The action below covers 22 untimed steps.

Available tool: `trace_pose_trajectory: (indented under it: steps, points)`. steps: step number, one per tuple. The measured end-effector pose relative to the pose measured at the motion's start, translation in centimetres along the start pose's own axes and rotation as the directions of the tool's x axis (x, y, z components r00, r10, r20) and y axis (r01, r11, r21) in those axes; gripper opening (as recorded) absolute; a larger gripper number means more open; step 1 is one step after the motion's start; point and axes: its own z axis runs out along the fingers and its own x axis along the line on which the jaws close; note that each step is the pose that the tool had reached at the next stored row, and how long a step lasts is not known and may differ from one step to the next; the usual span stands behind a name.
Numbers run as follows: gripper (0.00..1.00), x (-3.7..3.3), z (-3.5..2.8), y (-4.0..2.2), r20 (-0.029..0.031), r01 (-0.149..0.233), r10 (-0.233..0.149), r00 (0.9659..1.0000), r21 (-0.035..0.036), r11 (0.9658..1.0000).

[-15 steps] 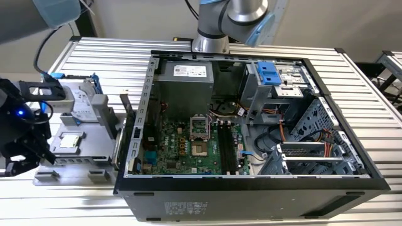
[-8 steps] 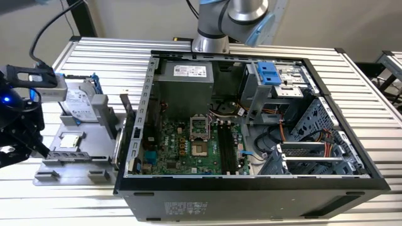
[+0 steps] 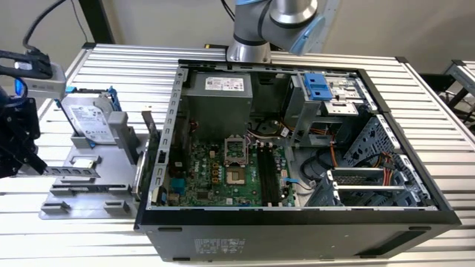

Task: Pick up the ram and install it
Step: 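Pick up the ram and move it above insertion slot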

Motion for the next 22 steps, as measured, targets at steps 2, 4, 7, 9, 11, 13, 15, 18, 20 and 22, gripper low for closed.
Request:
trace_pose_trajectory:
  steps: [2, 4, 7, 9, 11, 13, 15, 18, 20, 22]
  points:
    - [0.00, -0.05, -0.92, 0.00, 0.0001, 0.000, 0.000, 1.0000, 0.0001, 1.0000]
    - [0.00, -0.09, -1.85, -0.01, 0.0000, 0.000, 0.000, 1.0000, 0.0000, 1.0000]
    - [0.00, -0.16, -3.20, -0.02, 0.0001, 0.000, 0.000, 1.0000, 0.0001, 1.0000]
    - [0.00, -0.21, -4.11, -0.02, 0.0000, 0.000, 0.000, 1.0000, 0.0000, 1.0000]
    - [0.00, -0.26, -5.05, -0.02, 0.0001, 0.000, 0.000, 1.0000, 0.0002, 1.0000]
    - [0.00, -0.30, -5.94, -0.03, 0.0003, 0.000, 0.000, 1.0000, 0.0002, 1.0000]
    - [0.00, -0.34, -6.77, -0.03, 0.0002, 0.000, 0.000, 1.0000, 0.0000, 1.0000]
    - [0.00, -0.39, -7.64, -0.03, 0.0003, 0.000, 0.000, 1.0000, 0.0000, 1.0000]
    - [0.00, -0.41, -8.10, -0.04, 0.0003, -0.001, 0.001, 1.0000, 0.0000, 1.0000]
    - [0.00, -0.42, -8.33, -0.04, 0.0004, -0.001, 0.001, 1.0000, 0.0001, 1.0000]
